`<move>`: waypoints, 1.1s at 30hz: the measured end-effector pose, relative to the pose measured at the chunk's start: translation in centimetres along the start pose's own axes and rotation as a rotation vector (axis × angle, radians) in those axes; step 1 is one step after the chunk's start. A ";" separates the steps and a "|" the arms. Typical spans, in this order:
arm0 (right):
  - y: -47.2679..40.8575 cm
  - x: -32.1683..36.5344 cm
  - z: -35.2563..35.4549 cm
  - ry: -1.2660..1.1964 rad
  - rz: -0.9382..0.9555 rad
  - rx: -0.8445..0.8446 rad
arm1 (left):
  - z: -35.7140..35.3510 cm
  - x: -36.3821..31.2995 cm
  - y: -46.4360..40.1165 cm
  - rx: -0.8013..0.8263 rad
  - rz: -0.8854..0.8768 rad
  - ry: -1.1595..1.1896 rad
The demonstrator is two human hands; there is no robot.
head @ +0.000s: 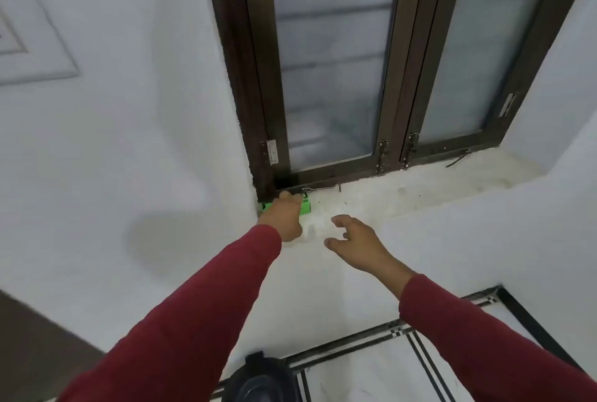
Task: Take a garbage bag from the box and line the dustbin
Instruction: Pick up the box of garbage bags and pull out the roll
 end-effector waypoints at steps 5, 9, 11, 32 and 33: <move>-6.2 0.1 -0.9 -0.083 -0.114 0.029 | -0.7 1.3 -7.3 0.075 -0.014 -0.205; -9.6 -0.2 -1.6 -0.201 -0.185 0.019 | -1.7 2.6 -10.8 0.172 -0.018 -0.310; -11.1 -0.6 -1.8 -0.236 -0.211 0.027 | -1.9 3.0 -12.4 0.198 -0.033 -0.313; -15.6 -6.1 8.6 -1.110 -0.183 0.118 | 0.1 -1.0 -14.0 0.138 0.016 0.690; -15.7 -6.2 9.1 -1.113 -0.186 0.140 | 0.0 -1.5 -14.0 0.055 -0.046 0.612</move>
Point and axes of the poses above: each hand's wrist, its own y-axis away from the middle knuckle, its own z-axis out of the back of the hand, x = y × z, the point moved 1 cm from there along -y, towards the middle knuckle, and after that the axes turned 5 degrees about y, right-handed, at the moved point
